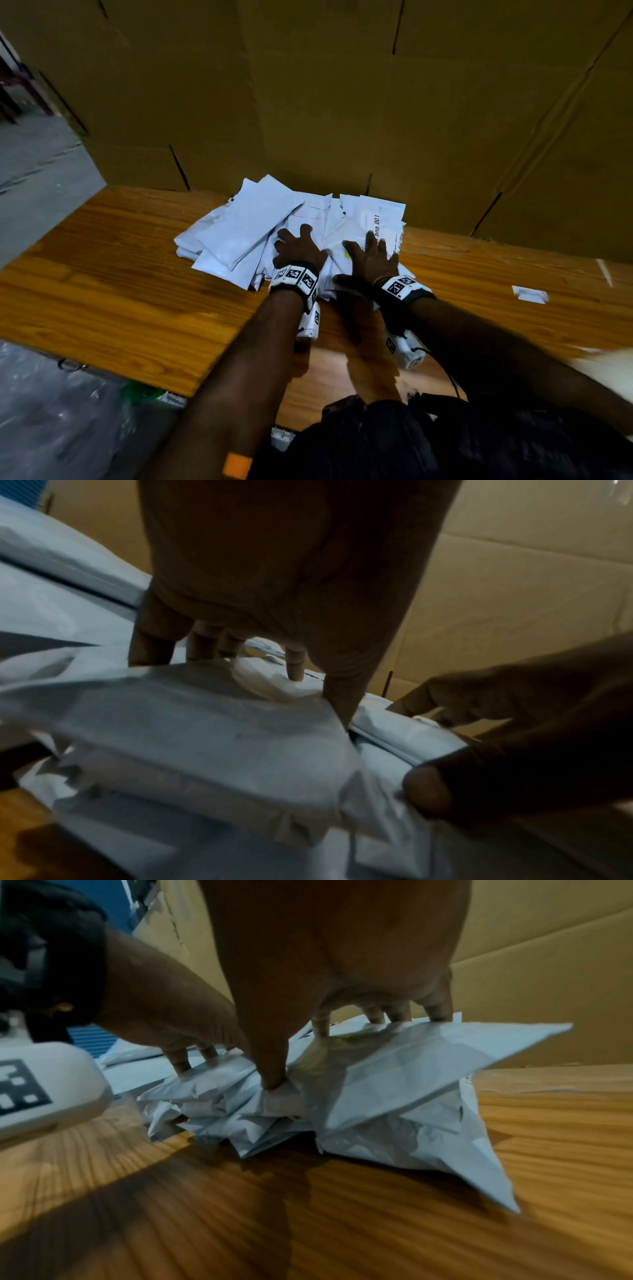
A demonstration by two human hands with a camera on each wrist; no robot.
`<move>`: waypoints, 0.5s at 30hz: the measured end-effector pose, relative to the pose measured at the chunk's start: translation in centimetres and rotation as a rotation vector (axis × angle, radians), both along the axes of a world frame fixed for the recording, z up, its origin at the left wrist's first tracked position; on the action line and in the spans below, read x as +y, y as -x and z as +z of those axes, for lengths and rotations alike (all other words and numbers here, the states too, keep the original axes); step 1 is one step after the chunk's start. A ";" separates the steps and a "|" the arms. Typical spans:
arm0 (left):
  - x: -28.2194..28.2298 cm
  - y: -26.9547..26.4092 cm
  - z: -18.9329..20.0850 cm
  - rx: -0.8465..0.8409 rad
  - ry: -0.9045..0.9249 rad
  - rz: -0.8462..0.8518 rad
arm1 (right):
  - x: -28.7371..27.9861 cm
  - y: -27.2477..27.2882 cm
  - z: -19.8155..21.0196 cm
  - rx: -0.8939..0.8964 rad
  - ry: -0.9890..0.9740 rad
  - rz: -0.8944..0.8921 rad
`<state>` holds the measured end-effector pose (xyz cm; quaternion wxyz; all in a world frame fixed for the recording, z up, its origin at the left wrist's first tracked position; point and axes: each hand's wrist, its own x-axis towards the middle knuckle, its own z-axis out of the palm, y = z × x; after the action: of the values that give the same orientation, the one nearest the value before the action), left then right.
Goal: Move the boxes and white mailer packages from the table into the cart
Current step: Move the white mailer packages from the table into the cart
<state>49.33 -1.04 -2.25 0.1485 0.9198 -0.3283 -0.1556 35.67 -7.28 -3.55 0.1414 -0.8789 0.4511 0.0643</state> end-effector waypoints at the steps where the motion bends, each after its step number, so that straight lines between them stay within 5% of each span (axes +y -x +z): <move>1: -0.1 -0.1 0.0 -0.009 -0.010 -0.009 | 0.0 0.0 0.0 -0.001 0.017 0.000; 9: 0.3 -0.3 0.4 -0.022 0.018 -0.032 | -0.2 0.9 0.9 -0.112 0.176 -0.061; 15: 0.8 2.1 1.6 -0.044 0.218 -0.015 | -0.1 5.4 0.6 -0.311 0.177 -0.261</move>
<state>47.26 -0.20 -0.68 0.2394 0.8989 -0.3532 -0.0998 30.28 -7.41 -2.94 0.1388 -0.8213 0.5377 -0.1309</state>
